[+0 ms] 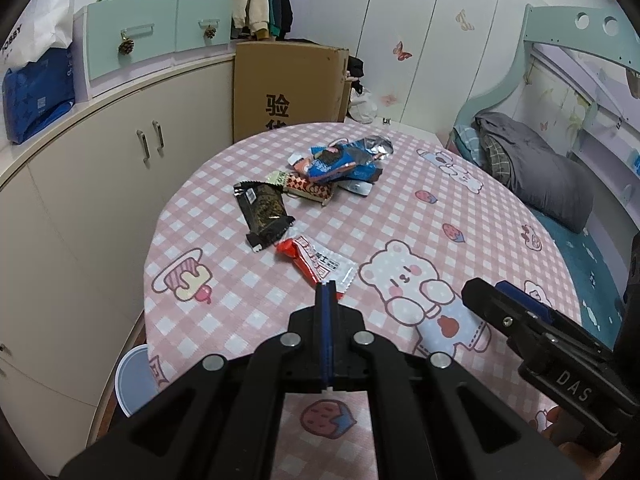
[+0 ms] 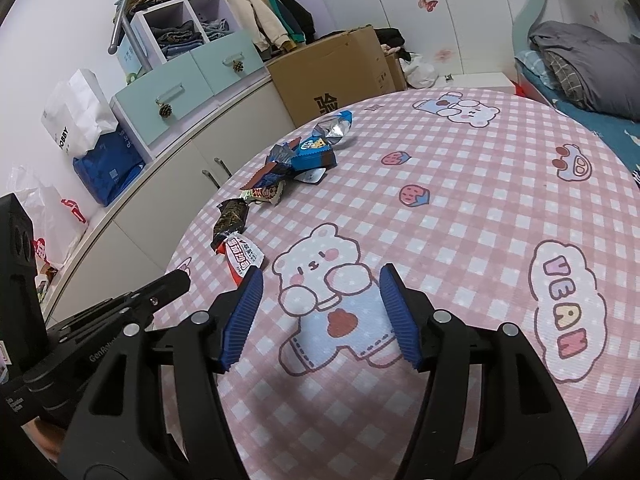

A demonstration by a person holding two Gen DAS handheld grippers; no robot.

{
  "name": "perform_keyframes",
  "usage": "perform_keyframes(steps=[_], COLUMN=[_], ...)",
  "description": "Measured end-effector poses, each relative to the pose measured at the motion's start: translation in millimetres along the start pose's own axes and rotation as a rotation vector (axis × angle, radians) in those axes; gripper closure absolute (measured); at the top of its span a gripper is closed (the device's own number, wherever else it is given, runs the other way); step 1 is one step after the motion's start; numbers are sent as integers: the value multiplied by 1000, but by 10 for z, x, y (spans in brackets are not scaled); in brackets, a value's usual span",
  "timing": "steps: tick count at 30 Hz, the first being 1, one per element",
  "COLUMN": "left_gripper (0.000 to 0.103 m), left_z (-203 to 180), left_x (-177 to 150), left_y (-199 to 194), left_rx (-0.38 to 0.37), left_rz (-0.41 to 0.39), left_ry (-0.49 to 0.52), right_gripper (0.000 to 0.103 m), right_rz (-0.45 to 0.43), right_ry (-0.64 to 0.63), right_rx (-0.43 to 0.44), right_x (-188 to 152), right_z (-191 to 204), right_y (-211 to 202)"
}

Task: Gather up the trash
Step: 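Lower both tools toward the red-white wrapper and dark snack bag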

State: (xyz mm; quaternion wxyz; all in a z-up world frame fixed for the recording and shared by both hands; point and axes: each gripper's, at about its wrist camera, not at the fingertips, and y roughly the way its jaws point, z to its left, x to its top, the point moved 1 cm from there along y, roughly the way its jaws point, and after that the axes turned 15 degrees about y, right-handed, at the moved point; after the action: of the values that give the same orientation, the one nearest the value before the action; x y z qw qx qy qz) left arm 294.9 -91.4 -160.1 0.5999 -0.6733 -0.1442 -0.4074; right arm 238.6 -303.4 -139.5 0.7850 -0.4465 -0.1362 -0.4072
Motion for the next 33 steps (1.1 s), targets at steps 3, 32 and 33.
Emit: perform_keyframes(steps=[3,32,33], left_gripper=[103,103,103], left_z=[54,830,871], left_x=[-2,-185,-193], left_y=[-35,-89,-81], left_rx=[2,-8,-13], left_rz=[-8,-38,-38], left_ry=[-14,-140,-147], right_gripper=[41,37,37], right_rz=[2,45,50], right_ry=[-4,-59,-68], right_rx=[-1,-2,-3], right_x=[-6,-84,-91], right_z=[-2,551,598], right_y=[7,426,465])
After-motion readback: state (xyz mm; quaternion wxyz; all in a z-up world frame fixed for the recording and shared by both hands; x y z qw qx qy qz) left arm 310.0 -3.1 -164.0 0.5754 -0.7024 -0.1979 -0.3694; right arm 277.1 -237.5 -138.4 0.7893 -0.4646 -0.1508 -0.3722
